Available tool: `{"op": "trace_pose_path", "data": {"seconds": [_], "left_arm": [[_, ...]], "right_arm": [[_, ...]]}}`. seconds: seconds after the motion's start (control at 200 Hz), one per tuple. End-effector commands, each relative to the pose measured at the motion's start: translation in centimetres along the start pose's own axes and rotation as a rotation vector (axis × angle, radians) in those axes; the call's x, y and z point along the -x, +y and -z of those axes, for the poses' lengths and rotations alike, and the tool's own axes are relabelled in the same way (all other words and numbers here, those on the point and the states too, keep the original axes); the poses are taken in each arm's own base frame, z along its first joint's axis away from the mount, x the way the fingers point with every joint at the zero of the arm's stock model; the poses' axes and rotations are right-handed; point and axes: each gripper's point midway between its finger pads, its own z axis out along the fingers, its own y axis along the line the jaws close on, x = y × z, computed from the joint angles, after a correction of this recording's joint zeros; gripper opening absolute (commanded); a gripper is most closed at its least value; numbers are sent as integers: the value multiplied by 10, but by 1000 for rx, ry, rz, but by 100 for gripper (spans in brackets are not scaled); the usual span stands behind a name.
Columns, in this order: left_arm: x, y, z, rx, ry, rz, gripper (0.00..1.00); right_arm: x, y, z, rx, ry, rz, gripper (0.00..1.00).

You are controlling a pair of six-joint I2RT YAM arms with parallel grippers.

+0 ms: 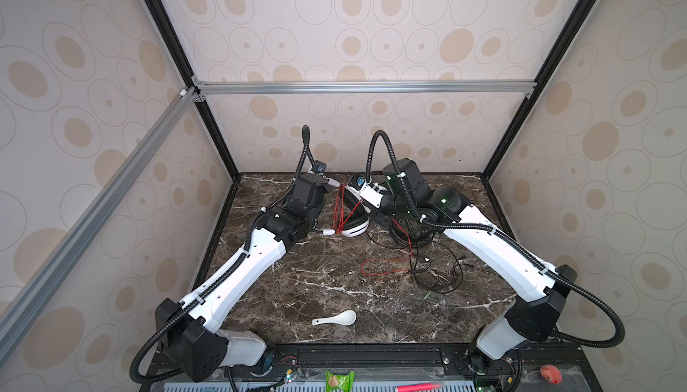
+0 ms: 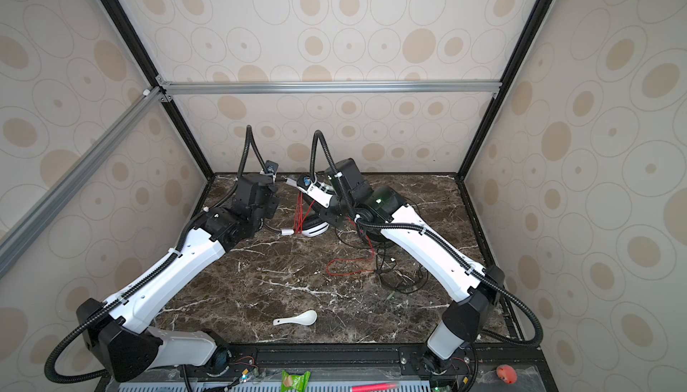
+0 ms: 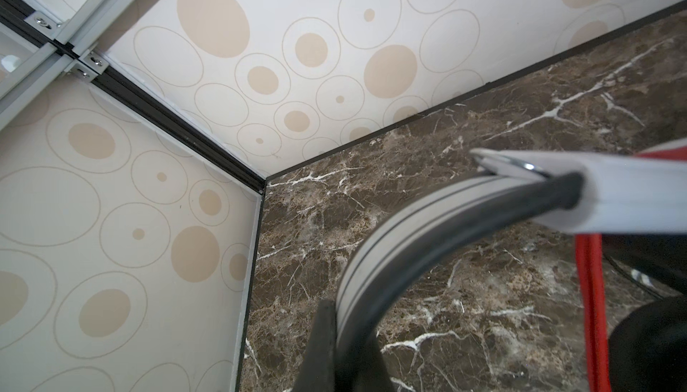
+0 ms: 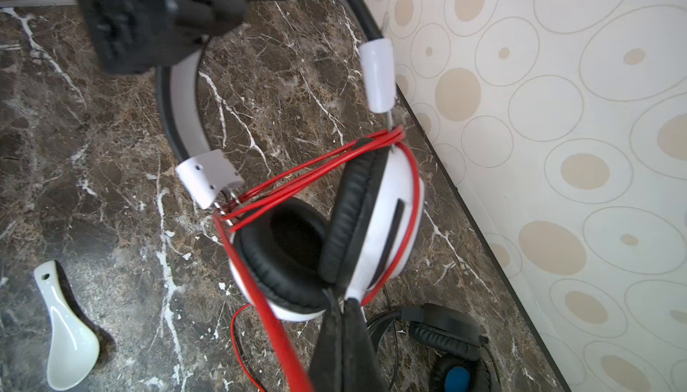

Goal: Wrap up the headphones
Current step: 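Wind the red cable around the earcups with the right gripper while the left gripper lowers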

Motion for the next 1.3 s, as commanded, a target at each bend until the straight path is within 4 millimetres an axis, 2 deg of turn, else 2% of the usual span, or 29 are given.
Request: {"op": "trace_pose_path", "data": {"seconds": [0.0, 0.06, 0.22, 0.345, 0.515, 0.81, 1.015, 1.295], "left_arm": [[17, 3, 22, -77, -85, -5, 0], [15, -8, 27, -149, -97, -34, 0], [11, -20, 41, -261, -122, -52, 0], [9, -26, 50, -319, -128, -53, 0], [16, -31, 66, -402, -156, -39, 0], [42, -23, 92, -466, -224, 23, 0], [63, -17, 112, -526, -281, 104, 0], [95, -8, 134, -574, -356, 177, 0]], "right_arm": [[3, -11, 3, -13, 15, 28, 4], [4, -14, 0, -12, 23, 29, 5], [8, -20, -2, -6, 18, 19, 8], [10, -23, -5, -1, 17, 12, 11], [8, -28, -8, 27, 0, -35, 14], [-2, -39, -19, 105, -91, -194, 16], [-8, -39, -31, 167, -164, -297, 18], [-2, -35, -32, 238, -318, -380, 25]]}}
